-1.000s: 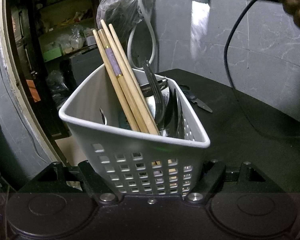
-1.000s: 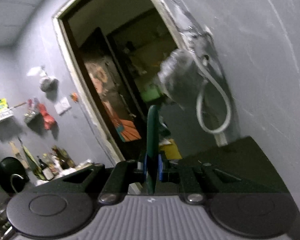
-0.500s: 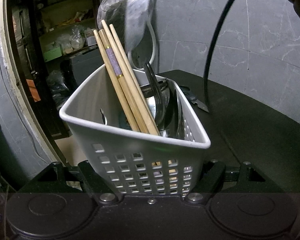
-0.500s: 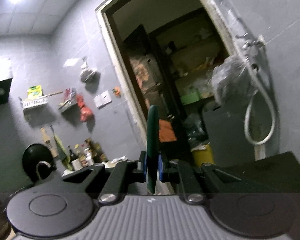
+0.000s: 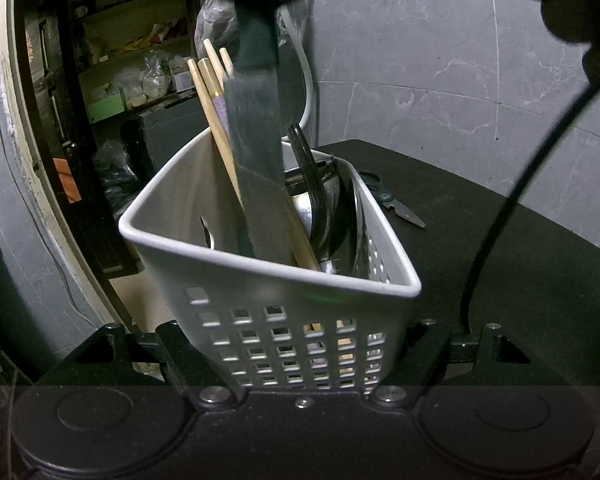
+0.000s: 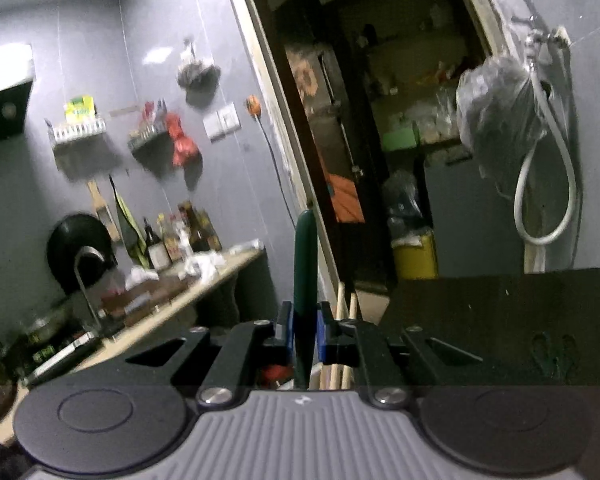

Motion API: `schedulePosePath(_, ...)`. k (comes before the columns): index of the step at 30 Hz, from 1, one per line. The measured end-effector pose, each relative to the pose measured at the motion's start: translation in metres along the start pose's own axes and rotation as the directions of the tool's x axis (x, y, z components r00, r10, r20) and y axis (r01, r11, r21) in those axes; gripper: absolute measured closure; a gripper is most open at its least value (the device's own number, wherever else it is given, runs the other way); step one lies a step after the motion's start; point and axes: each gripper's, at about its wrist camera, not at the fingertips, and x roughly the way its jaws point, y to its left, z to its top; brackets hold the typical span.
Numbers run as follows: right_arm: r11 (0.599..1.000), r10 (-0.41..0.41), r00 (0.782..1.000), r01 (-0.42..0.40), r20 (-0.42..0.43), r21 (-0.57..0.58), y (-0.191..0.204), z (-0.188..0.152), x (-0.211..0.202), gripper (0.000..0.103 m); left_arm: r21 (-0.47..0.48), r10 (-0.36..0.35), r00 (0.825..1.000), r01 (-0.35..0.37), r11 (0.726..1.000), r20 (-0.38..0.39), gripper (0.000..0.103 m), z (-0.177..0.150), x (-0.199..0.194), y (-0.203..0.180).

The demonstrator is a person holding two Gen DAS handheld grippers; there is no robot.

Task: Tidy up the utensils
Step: 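Lower the knife blade-first into the basket and open the right gripper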

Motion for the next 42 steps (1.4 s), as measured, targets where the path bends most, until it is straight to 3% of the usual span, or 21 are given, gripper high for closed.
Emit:
schedulePosePath(16,0.992,-0.029,0.993,0.015,-0.113,-0.126,0.033,-0.026,0.018,0.090,0.000,0.000,1.000,0.000,1.000,0.000,0.024,0.000,0.000,0.000)
schedulePosePath(34,0.990,-0.063,0.982,0.038,-0.180,-0.138,0.032,-0.041,0.028,0.089,0.000,0.001,1.000,-0.001,1.000,0.000,0.024,0.000,0.000,0.000)
schedulePosePath(42,0.988,-0.065,0.982,0.039,-0.176,-0.146,0.032,-0.039,0.029,0.082,-0.001,0.000,1.000,0.000,1.000,-0.001,0.024,0.000,0.000,0.000)
